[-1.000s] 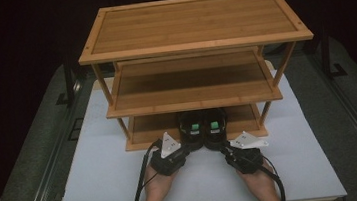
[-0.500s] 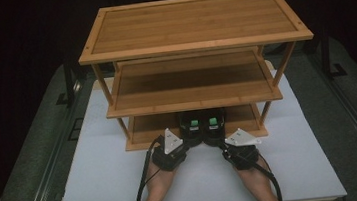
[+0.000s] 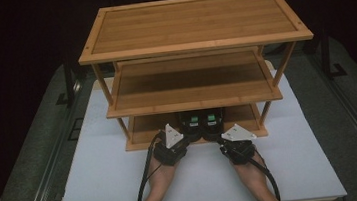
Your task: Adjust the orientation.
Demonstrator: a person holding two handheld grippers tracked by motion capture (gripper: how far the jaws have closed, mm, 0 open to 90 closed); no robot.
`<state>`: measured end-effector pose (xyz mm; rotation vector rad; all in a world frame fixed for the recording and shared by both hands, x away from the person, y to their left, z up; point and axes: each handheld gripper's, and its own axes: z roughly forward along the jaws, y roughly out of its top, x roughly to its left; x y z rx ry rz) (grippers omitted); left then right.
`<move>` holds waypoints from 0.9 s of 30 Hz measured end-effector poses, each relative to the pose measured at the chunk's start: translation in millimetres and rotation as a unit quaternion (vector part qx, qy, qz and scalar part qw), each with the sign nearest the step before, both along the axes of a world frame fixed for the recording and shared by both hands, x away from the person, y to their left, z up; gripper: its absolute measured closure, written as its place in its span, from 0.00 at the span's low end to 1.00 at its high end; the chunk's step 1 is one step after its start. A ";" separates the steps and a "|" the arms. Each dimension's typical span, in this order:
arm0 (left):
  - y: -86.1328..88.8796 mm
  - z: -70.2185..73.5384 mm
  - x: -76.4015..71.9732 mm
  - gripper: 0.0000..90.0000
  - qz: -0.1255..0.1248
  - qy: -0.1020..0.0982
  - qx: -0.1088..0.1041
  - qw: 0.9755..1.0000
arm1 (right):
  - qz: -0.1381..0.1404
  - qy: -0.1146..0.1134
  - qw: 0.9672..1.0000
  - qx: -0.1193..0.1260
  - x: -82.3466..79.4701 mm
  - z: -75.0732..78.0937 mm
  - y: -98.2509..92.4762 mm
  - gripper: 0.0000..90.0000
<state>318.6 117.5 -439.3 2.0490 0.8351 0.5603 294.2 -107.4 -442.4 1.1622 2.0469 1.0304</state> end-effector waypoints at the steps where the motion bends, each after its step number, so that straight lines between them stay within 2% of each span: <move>1: -0.1 0.0 0.5 0.83 0.000 0.000 0.002 1.000 | 0.000 0.000 1.000 0.000 0.0 0.0 0.0 0.88; 16: -1.1 -1.2 8.6 0.82 0.005 0.006 -0.002 1.000 | -0.011 0.000 1.000 0.000 8.7 -2.2 2.6 0.88; 27: -0.3 0.7 7.4 0.80 0.001 0.009 -0.008 1.000 | -0.012 0.002 1.000 0.005 9.8 -3.2 0.2 0.88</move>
